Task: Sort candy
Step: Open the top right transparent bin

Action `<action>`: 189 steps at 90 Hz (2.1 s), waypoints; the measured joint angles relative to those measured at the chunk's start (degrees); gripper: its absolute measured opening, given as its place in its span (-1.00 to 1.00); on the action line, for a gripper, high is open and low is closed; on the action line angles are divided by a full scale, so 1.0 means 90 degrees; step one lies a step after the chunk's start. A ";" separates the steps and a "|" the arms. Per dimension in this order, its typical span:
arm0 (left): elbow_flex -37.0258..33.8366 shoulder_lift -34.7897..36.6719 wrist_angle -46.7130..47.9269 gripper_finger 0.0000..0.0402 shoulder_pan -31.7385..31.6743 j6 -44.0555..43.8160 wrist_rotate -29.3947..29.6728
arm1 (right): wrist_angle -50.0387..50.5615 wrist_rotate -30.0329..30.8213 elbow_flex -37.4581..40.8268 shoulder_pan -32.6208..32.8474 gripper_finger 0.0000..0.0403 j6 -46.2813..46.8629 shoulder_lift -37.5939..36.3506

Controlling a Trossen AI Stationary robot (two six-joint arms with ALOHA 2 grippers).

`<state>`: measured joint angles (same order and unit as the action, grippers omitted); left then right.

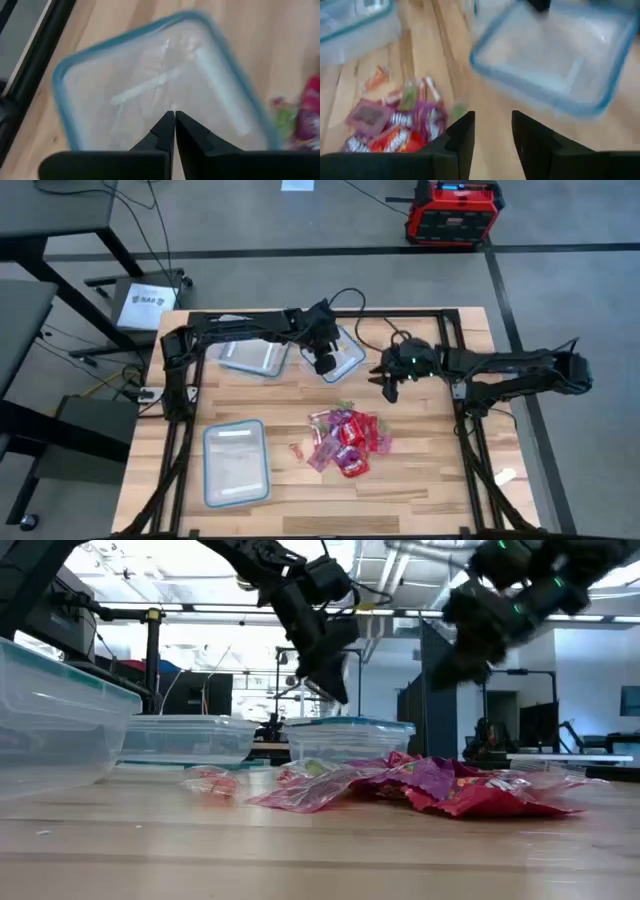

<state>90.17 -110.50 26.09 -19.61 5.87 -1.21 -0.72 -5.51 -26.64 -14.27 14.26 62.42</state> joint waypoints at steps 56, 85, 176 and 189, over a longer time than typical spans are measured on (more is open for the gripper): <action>-0.0019 -0.1121 -0.0764 -1.00 0.0122 0.0406 -0.1661 | -0.5719 -0.2231 0.1761 -0.1349 0.23 0.0424 0.2792; -0.0024 -0.1141 -0.0579 -1.00 0.0181 0.0959 -0.2198 | -0.6917 -0.2905 0.1781 -0.1388 0.21 0.0046 0.3715; -0.0039 -0.0935 -0.0439 -1.00 0.0229 0.0385 -0.1749 | -0.8402 -0.3755 0.1954 -0.0713 -0.02 0.1778 0.2941; -0.0052 -0.0749 -0.0328 -1.00 0.0281 0.0379 -0.1665 | -0.7321 -0.3752 0.1913 -0.0602 -0.04 0.1647 0.2076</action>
<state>89.70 -117.24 23.14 -17.08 9.28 -16.19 -66.61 -39.28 -9.42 -19.68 29.08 81.10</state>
